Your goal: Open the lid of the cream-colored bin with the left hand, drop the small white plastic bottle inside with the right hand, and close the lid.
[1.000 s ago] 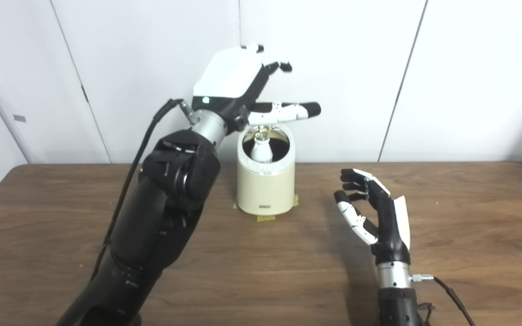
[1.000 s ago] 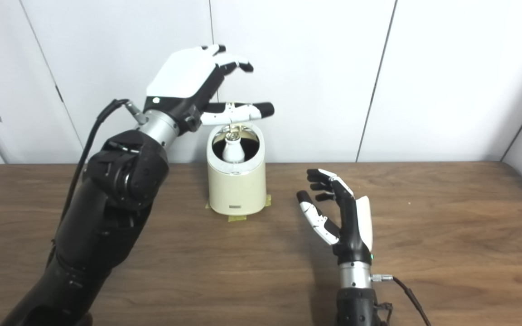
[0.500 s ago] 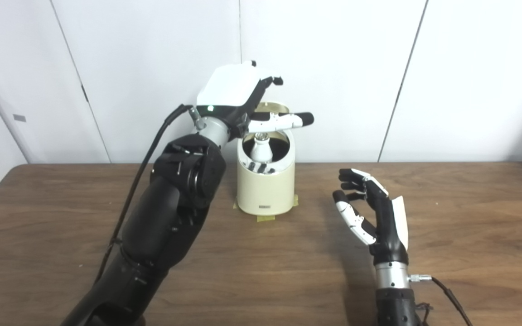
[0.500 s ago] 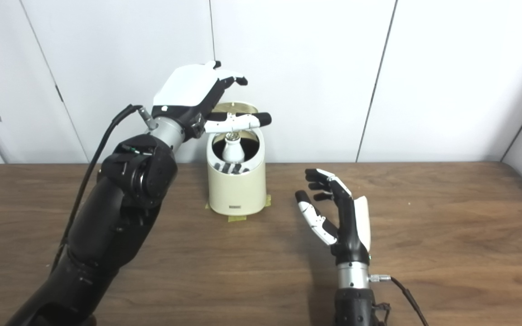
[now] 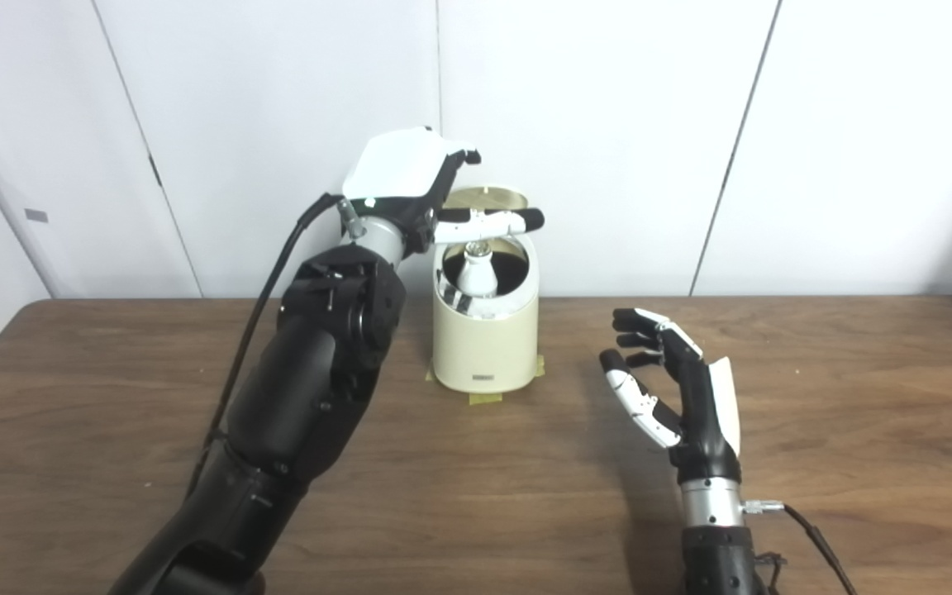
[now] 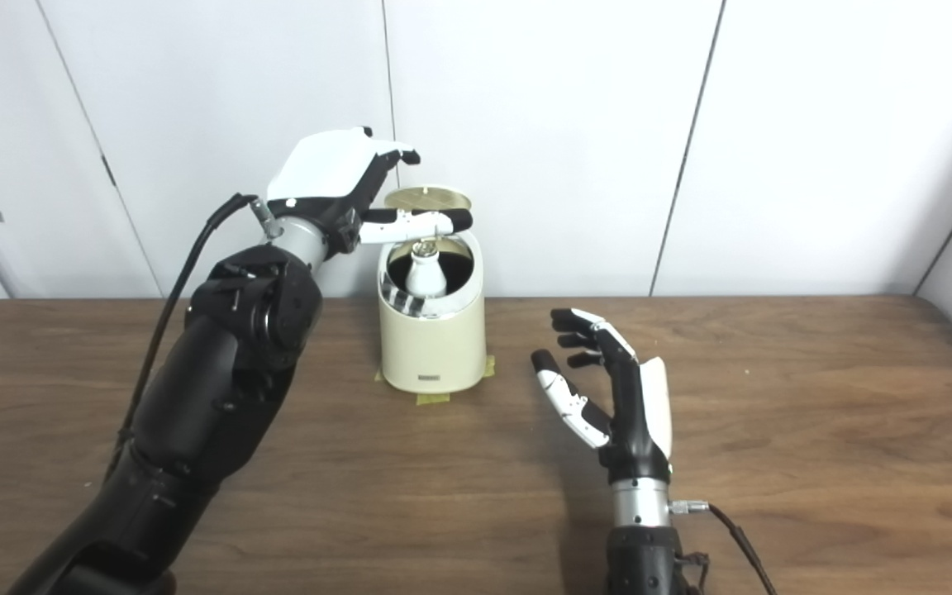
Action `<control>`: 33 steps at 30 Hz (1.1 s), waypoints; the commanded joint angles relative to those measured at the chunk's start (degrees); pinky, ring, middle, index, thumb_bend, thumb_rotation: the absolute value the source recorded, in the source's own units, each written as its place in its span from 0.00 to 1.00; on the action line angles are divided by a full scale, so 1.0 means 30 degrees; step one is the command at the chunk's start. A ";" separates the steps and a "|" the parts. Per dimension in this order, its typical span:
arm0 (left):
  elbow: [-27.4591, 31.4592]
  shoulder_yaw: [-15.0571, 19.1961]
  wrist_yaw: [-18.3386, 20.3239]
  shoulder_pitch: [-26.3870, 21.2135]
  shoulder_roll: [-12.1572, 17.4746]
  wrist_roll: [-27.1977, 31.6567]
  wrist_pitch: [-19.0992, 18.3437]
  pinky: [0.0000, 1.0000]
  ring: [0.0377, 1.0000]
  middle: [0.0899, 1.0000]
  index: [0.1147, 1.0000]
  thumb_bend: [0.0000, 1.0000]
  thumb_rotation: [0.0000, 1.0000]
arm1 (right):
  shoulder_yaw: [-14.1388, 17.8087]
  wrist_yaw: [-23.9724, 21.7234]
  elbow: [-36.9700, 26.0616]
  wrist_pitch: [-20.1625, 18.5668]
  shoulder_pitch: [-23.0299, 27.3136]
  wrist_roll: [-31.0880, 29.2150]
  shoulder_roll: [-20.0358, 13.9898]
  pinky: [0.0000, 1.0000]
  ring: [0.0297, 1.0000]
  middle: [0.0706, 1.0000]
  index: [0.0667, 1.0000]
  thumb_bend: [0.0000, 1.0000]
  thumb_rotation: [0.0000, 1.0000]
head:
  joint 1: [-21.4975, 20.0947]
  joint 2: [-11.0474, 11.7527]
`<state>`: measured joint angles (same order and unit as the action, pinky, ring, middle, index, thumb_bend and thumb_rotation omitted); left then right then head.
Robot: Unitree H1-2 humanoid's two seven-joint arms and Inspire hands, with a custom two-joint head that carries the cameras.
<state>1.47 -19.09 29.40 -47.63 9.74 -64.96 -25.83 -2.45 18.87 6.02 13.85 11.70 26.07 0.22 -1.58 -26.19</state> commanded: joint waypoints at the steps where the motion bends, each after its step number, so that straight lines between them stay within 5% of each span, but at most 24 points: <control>1: 0.0054 0.0016 -0.0339 -0.1467 0.0057 -0.0321 -0.0020 1.00 1.00 0.89 0.86 0.93 1.00 | -0.0017 0.0276 -0.0776 0.0172 0.0602 0.0194 0.0104 0.55 0.65 0.67 0.68 0.26 0.60 | -0.0026 -0.0027; 15: -0.0544 -0.1119 -0.0697 -0.1704 0.0174 -0.0371 0.0973 1.00 1.00 0.88 0.85 0.98 1.00 | 0.0019 0.0328 -0.0881 -0.0089 0.0636 0.0517 0.0217 0.54 0.64 0.67 0.68 0.26 0.61 | -0.0183 -0.0138; 33: -0.0390 -0.1601 -0.0143 -0.1464 -0.0337 -0.1021 0.0559 1.00 0.98 0.87 0.83 0.99 1.00 | 0.0121 0.0220 -0.0957 -0.0258 0.0633 0.0275 0.0168 0.55 0.65 0.67 0.68 0.25 0.59 | -0.0173 -0.0239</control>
<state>-1.22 -24.30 29.87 -48.89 8.58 -66.43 -23.72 -2.27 18.89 4.80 11.91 11.69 27.23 0.80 -2.02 -26.89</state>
